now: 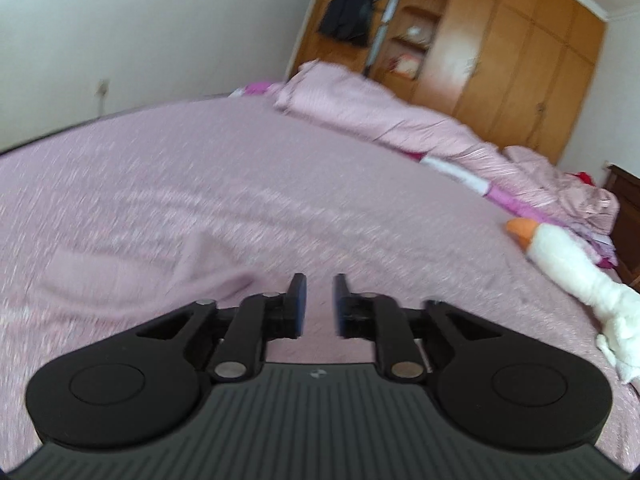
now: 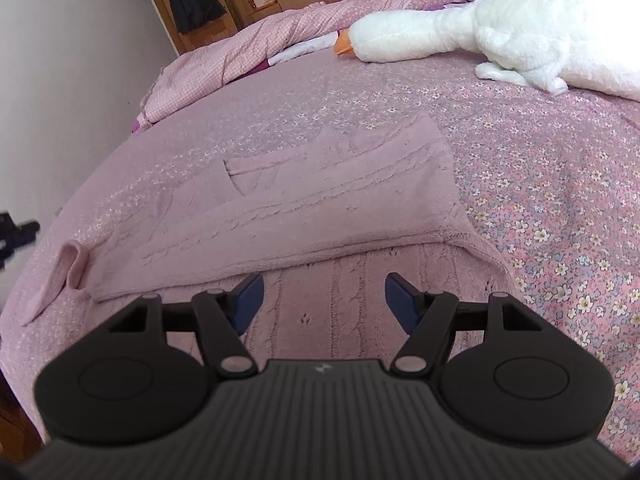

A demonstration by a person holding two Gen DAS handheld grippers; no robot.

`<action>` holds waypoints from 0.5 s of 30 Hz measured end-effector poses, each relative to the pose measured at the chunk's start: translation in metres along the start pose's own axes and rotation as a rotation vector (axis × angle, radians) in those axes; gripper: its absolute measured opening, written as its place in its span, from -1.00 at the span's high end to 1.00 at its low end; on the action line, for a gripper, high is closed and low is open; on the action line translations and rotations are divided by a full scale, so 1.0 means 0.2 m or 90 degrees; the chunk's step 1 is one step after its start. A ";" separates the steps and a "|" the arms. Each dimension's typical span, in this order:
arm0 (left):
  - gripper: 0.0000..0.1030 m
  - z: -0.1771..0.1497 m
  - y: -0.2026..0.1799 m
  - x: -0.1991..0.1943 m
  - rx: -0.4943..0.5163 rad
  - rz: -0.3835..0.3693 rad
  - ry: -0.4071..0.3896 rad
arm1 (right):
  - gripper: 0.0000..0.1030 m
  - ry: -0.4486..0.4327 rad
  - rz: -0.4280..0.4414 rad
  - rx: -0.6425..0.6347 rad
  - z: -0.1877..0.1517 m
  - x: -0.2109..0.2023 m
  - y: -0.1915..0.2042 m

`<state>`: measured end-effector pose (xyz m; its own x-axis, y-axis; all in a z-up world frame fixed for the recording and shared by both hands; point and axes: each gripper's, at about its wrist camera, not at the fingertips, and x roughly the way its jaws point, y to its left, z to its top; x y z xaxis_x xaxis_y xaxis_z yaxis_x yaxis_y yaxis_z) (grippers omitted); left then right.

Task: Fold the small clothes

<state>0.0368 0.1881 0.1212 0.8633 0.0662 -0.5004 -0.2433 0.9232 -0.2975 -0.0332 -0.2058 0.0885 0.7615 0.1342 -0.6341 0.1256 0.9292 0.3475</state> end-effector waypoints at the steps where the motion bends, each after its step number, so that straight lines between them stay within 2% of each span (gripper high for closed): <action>1: -0.08 -0.02 0.03 0.02 -0.010 0.010 0.009 | -0.33 0.002 0.000 0.002 0.00 0.00 0.00; 3: -0.38 -0.04 0.09 0.06 -0.026 0.033 0.016 | -0.33 0.005 0.001 0.003 -0.01 0.01 0.00; 4: -0.42 -0.06 0.11 0.07 -0.031 0.042 0.021 | -0.34 0.008 0.002 0.003 -0.01 0.02 0.00; 6: -0.49 -0.07 0.16 0.11 -0.047 0.042 0.037 | -0.34 0.012 0.005 0.003 -0.02 0.03 0.00; 10: -0.61 -0.10 0.24 0.22 -0.120 0.012 0.064 | -0.34 0.020 0.005 0.001 -0.03 0.05 0.00; 13: -0.68 -0.10 0.29 0.34 -0.171 0.022 0.068 | -0.34 0.025 0.001 0.001 -0.03 0.06 0.00; 15: -0.68 -0.07 0.30 0.42 -0.198 0.046 0.063 | -0.34 0.027 -0.002 0.002 -0.03 0.07 -0.01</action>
<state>0.0884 0.2438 0.0492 0.7955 0.0763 -0.6011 -0.4390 0.7564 -0.4849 -0.0271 -0.2025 0.0744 0.7336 0.1458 -0.6638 0.1297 0.9288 0.3473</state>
